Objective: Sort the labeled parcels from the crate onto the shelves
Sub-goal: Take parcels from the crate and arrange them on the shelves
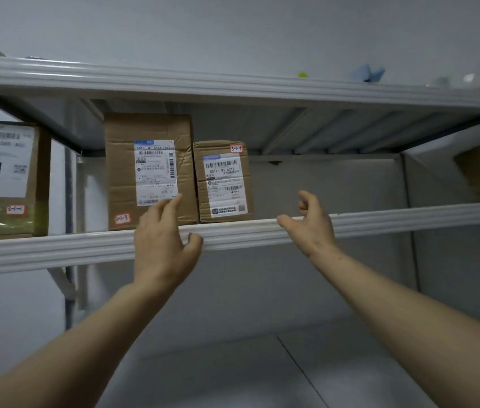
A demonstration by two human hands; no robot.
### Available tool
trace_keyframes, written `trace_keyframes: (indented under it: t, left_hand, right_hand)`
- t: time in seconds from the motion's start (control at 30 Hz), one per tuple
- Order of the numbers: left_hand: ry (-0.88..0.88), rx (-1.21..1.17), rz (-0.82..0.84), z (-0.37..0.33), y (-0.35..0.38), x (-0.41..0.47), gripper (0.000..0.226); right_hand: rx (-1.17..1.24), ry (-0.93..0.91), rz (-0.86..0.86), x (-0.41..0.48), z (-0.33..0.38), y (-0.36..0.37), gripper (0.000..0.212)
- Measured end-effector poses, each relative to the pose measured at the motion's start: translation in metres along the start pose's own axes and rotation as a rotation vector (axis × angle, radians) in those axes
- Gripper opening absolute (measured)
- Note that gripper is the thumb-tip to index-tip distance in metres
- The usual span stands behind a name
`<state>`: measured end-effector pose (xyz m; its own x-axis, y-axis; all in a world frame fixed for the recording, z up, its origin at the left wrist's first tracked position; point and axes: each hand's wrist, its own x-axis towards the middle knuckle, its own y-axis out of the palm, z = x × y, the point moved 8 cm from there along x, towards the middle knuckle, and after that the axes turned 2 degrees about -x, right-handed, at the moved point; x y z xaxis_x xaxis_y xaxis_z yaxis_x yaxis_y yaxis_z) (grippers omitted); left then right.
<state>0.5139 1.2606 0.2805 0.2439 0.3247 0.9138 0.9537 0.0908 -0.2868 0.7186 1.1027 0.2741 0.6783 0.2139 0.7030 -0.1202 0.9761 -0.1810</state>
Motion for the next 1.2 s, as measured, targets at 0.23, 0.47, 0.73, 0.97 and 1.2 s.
trace_keyframes:
  t: [0.23, 0.47, 0.73, 0.97, 1.2]
  left_hand:
    - [0.086, -0.342, 0.547, -0.092, 0.077, -0.122, 0.056]
    - [0.148, -0.597, 1.037, -0.232, 0.110, -0.309, 0.054]
    - [0.363, -0.888, 1.409, -0.450, 0.021, -0.504, 0.053]
    - [0.564, -1.131, 1.625, -0.648, -0.152, -0.671, 0.053]
    - [0.753, -1.224, 1.851, -0.790, -0.328, -0.810, 0.052]
  right_hand:
    - [-0.205, 0.289, -0.136, -0.144, -0.063, -0.100, 0.063]
    - [-0.286, 0.740, -0.357, -0.364, -0.107, -0.246, 0.060]
    - [-0.400, 0.981, -0.773, -0.596, -0.035, -0.453, 0.062]
    - [-0.552, 1.080, -1.147, -0.816, 0.098, -0.624, 0.056]
    - [-0.712, 1.196, -1.447, -1.014, 0.247, -0.742, 0.056]
